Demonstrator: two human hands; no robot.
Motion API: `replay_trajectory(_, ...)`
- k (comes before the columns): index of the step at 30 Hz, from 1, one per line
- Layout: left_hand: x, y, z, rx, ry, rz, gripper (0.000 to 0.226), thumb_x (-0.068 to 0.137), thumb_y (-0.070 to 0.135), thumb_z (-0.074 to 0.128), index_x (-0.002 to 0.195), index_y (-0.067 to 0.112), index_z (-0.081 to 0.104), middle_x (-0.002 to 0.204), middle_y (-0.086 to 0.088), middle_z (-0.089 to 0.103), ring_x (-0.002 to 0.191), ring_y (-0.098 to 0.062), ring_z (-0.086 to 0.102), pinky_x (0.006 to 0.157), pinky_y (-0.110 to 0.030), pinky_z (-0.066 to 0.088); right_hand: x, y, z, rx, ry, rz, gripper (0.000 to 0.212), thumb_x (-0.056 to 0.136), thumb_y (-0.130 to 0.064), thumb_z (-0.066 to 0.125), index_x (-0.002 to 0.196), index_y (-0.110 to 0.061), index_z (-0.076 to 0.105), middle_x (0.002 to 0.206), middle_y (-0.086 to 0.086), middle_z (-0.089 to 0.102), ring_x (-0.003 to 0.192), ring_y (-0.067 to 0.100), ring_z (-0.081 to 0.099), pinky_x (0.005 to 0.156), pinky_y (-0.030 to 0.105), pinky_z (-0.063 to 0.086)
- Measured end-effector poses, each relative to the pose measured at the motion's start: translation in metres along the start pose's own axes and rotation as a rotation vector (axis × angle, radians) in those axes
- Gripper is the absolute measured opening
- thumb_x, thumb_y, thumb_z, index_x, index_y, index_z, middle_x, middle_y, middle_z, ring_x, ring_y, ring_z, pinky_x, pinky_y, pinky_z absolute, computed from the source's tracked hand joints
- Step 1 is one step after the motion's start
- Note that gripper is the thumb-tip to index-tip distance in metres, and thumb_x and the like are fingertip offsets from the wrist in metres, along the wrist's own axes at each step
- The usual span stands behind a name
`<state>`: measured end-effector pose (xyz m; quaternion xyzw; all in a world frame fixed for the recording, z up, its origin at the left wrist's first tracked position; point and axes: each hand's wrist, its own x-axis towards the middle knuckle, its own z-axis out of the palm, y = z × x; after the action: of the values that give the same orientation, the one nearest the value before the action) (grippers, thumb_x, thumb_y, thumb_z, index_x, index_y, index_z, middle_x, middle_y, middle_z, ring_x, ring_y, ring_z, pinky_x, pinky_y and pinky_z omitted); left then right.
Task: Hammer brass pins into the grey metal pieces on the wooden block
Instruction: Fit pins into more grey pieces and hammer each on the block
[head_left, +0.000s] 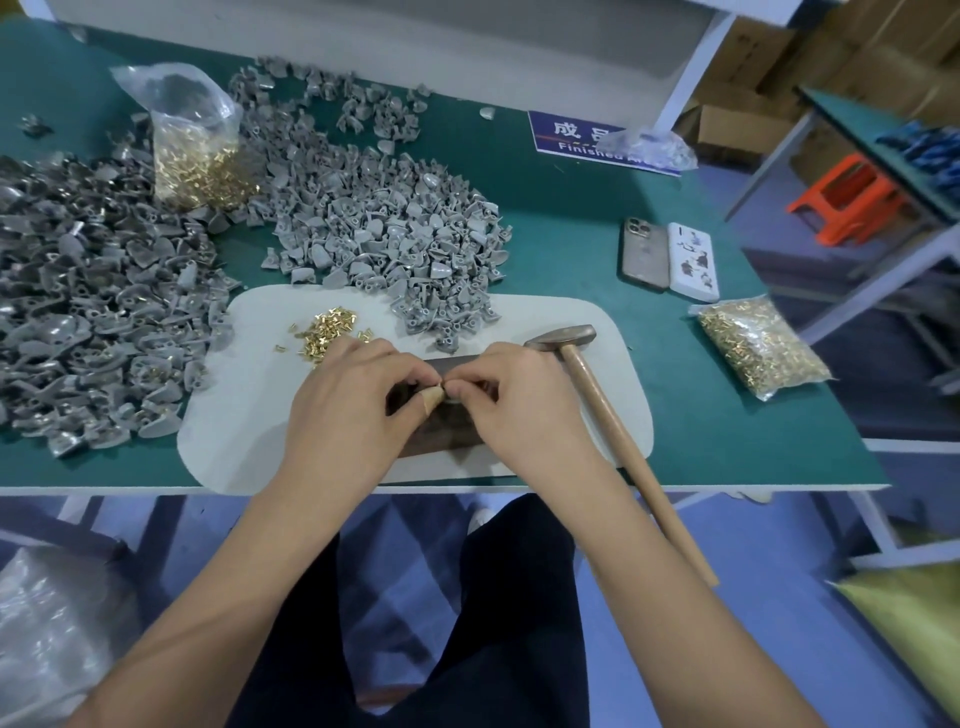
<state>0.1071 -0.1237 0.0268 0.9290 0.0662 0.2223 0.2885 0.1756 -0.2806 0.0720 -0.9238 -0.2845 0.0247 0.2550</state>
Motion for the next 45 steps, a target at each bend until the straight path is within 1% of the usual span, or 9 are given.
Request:
replay_trajectory(7, -0.003, 0.003, 0.0, 0.013, 0.013, -0.036, 0.007, 0.085, 0.043, 0.073, 0.09, 0.038, 0.071, 0.085, 0.02, 0.06, 0.098, -0.011, 0.048, 0.068, -0.031, 0.045, -0.014, 0.001, 0.017, 0.068, 0.17, -0.048, 0.012, 0.089, -0.011, 0.071, 0.088, -0.018, 0.082, 0.079, 0.002, 0.066, 0.085, 0.027, 0.06, 0.076, 0.04, 0.05)
replay_trajectory(16, -0.002, 0.002, 0.0, 0.026, 0.006, -0.036, 0.007, 0.085, 0.038, 0.074, 0.092, 0.037, 0.073, 0.085, 0.019, 0.061, 0.097, -0.014, 0.048, 0.067, -0.032, 0.044, 0.002, -0.013, -0.002, -0.143, -0.052, -0.047, 0.018, 0.097, -0.023, 0.061, 0.091, -0.02, 0.079, 0.089, 0.007, 0.063, 0.089, 0.029, 0.059, 0.077, 0.04, 0.048)
replay_trajectory(24, -0.001, 0.002, -0.001, 0.027, 0.012, -0.042, 0.005, 0.084, 0.042, 0.074, 0.089, 0.04, 0.074, 0.082, 0.02, 0.061, 0.093, -0.011, 0.047, 0.062, -0.029, 0.038, -0.002, -0.006, -0.004, -0.058, 0.003, -0.07, 0.016, 0.094, -0.02, 0.067, 0.089, -0.02, 0.081, 0.082, 0.005, 0.067, 0.084, 0.026, 0.058, 0.074, 0.038, 0.042)
replay_trajectory(32, -0.001, 0.003, -0.003, 0.005, -0.022, 0.019, 0.008, 0.087, 0.038, 0.072, 0.094, 0.036, 0.069, 0.085, 0.017, 0.061, 0.095, -0.012, 0.052, 0.068, -0.034, 0.048, -0.002, 0.006, 0.005, -0.028, 0.043, -0.1, 0.012, 0.091, -0.022, 0.07, 0.087, -0.023, 0.081, 0.075, 0.002, 0.063, 0.08, 0.026, 0.058, 0.071, 0.04, 0.047)
replay_trajectory(34, 0.002, 0.005, -0.007, 0.068, -0.028, 0.013, 0.007, 0.087, 0.041, 0.072, 0.092, 0.038, 0.068, 0.084, 0.019, 0.06, 0.094, -0.011, 0.05, 0.065, -0.031, 0.044, -0.007, 0.009, 0.008, 0.114, 0.102, -0.068, 0.01, 0.091, -0.022, 0.074, 0.093, -0.024, 0.083, 0.08, -0.001, 0.065, 0.081, 0.019, 0.06, 0.075, 0.035, 0.049)
replay_trajectory(36, 0.006, 0.006, -0.011, 0.105, -0.065, 0.029, 0.007, 0.088, 0.045, 0.071, 0.091, 0.039, 0.068, 0.085, 0.019, 0.061, 0.094, -0.012, 0.049, 0.067, -0.031, 0.044, -0.012, 0.02, 0.003, 0.272, 0.287, -0.016, 0.009, 0.092, -0.023, 0.075, 0.095, -0.021, 0.083, 0.084, -0.004, 0.064, 0.079, 0.004, 0.057, 0.077, 0.023, 0.047)
replay_trajectory(39, 0.009, 0.006, -0.013, 0.091, -0.107, 0.032, 0.009, 0.089, 0.048, 0.068, 0.092, 0.039, 0.069, 0.087, 0.019, 0.062, 0.096, -0.011, 0.049, 0.07, -0.033, 0.045, -0.012, 0.054, -0.01, 0.083, 0.479, 0.205, 0.021, 0.099, -0.038, 0.064, 0.097, -0.024, 0.079, 0.097, 0.0, 0.067, 0.096, 0.015, 0.057, 0.079, 0.034, 0.047)
replay_trajectory(42, 0.006, 0.007, -0.012, 0.083, -0.09, 0.02, 0.008, 0.091, 0.045, 0.067, 0.092, 0.038, 0.069, 0.086, 0.02, 0.058, 0.096, -0.01, 0.045, 0.065, -0.03, 0.038, -0.017, 0.082, -0.01, -0.241, 0.293, 0.466, 0.036, 0.099, -0.048, 0.058, 0.117, -0.018, 0.066, 0.114, 0.011, 0.061, 0.11, 0.035, 0.053, 0.083, 0.044, 0.044)
replay_trajectory(45, 0.003, 0.005, -0.009, 0.072, -0.074, -0.008, 0.007, 0.091, 0.045, 0.067, 0.091, 0.039, 0.068, 0.086, 0.019, 0.058, 0.096, -0.006, 0.041, 0.062, -0.029, 0.032, -0.018, 0.094, -0.005, -0.287, 0.111, 0.471, 0.031, 0.105, -0.032, 0.052, 0.124, -0.008, 0.052, 0.125, 0.017, 0.053, 0.115, 0.04, 0.052, 0.084, 0.046, 0.043)
